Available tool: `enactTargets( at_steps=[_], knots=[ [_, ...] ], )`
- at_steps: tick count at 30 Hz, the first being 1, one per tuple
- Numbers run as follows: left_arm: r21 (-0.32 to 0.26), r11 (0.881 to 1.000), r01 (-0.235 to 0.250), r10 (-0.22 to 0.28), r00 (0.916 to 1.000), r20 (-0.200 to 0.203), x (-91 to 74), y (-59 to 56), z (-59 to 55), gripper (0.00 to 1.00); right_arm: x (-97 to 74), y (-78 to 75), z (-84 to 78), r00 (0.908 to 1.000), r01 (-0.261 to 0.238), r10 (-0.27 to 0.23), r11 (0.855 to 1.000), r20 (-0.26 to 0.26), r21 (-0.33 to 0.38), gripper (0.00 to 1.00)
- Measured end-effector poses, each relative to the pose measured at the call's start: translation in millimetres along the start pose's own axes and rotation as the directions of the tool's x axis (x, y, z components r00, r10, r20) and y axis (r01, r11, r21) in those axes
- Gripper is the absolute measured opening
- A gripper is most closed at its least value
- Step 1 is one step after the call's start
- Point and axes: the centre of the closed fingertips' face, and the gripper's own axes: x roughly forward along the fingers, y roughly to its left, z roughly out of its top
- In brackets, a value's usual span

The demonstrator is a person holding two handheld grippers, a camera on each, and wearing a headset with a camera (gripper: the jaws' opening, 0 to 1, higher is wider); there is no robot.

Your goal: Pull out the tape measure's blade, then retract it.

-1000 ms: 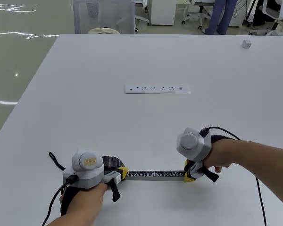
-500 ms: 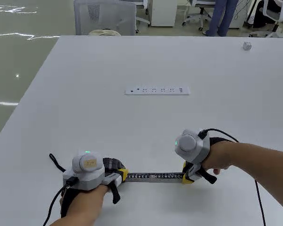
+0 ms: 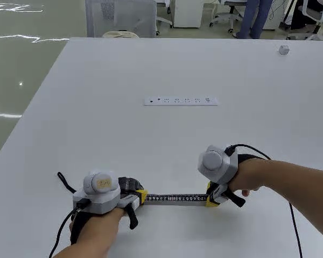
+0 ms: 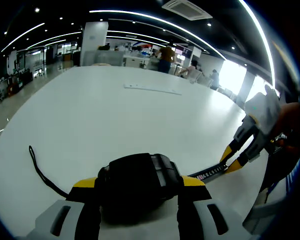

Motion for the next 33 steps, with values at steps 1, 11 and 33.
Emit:
enactTargets(
  at_steps=[1, 11, 33],
  knots=[
    [0.000, 1.000, 0.000, 0.000, 1.0000, 0.000, -0.1, -0.1, 0.0, 0.58, 0.1, 0.0, 0.3, 1.0000, 0.000, 0.000, 1.000, 0.000, 0.000, 0.15],
    [-0.002, 1.000, 0.001, -0.001, 1.0000, -0.001, 0.1, 0.1, 0.1, 0.58, 2.3, 0.7, 4.9, 1.0000, -0.002, 0.002, 1.000, 0.006, -0.001, 0.15],
    [-0.002, 1.000, 0.002, -0.002, 1.0000, 0.000, -1.2, -0.1, -1.1, 0.58, 4.1, 3.1, 14.2, 0.9998, -0.003, 0.004, 1.000, 0.021, -0.003, 0.15]
  ],
)
